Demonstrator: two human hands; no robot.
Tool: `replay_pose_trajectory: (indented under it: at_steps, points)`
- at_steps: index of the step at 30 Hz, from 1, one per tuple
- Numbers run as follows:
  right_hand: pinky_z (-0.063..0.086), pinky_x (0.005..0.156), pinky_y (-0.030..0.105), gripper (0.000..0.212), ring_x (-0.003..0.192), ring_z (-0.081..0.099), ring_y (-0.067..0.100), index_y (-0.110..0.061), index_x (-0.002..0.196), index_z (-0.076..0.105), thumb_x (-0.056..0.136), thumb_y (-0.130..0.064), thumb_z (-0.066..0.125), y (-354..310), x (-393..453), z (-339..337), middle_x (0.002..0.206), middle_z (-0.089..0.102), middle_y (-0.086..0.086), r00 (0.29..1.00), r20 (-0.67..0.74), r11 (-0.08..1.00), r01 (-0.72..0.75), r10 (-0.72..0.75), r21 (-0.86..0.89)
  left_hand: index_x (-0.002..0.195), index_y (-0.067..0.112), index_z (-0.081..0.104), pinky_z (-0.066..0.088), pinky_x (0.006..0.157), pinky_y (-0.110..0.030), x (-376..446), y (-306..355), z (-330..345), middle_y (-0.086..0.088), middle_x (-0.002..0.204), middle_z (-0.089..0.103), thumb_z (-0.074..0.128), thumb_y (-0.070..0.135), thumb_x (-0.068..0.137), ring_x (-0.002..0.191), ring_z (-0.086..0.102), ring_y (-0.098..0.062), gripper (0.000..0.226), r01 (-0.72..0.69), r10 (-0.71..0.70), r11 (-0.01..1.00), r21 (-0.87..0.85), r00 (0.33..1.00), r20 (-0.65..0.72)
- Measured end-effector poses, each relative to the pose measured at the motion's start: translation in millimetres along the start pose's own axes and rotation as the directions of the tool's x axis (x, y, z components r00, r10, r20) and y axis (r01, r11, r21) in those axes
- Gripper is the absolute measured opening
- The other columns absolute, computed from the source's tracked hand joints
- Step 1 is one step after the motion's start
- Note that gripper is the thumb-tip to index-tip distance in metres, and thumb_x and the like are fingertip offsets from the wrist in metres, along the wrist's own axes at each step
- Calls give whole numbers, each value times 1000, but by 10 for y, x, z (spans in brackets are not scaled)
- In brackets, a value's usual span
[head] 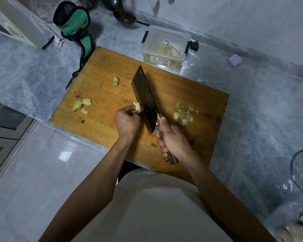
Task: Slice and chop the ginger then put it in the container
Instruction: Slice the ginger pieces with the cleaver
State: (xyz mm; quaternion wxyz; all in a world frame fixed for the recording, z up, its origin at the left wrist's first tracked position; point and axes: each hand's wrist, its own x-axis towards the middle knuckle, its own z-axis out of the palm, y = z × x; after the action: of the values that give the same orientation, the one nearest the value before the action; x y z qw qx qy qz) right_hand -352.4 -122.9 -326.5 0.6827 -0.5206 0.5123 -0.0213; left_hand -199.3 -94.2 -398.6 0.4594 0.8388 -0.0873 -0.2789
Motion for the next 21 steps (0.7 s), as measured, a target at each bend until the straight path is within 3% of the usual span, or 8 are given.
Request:
replay_pose_trajectory:
  at_steps: [6,11,16,21]
  points:
    - [33,39,21,55,38,39,10,-14,75,50,105,-56,32,20,-40,32,50,44,-3,1000,6,999,28,-27,-37,106,11,69,61,63,-31,-9,80,-82,0,82,71,62,5,92,65,68,-9,16,142,-136,981,-131,989,54]
    - [34,39,22,57,38,39,9,-14,75,52,103,-60,33,49,-61,-22,51,44,-4,999,49,999,-6,4,32,89,11,69,60,61,-26,0,115,-173,-5,75,67,59,4,95,59,63,-11,14,305,-278,893,-331,952,130]
    - [32,39,20,57,36,35,11,-14,75,54,101,-62,36,51,-50,-73,50,43,-2,992,113,968,-79,53,239,91,12,69,60,76,-29,10,150,-271,-3,79,69,64,10,94,72,66,-12,6,422,-353,806,-415,905,235]
    - [30,40,20,58,36,33,12,-16,72,56,99,-65,38,59,-35,-85,50,42,-1,985,150,937,-134,90,323,92,9,69,60,71,-24,-4,193,-311,-5,83,70,66,5,92,76,67,-13,6,440,-362,734,-518,898,249]
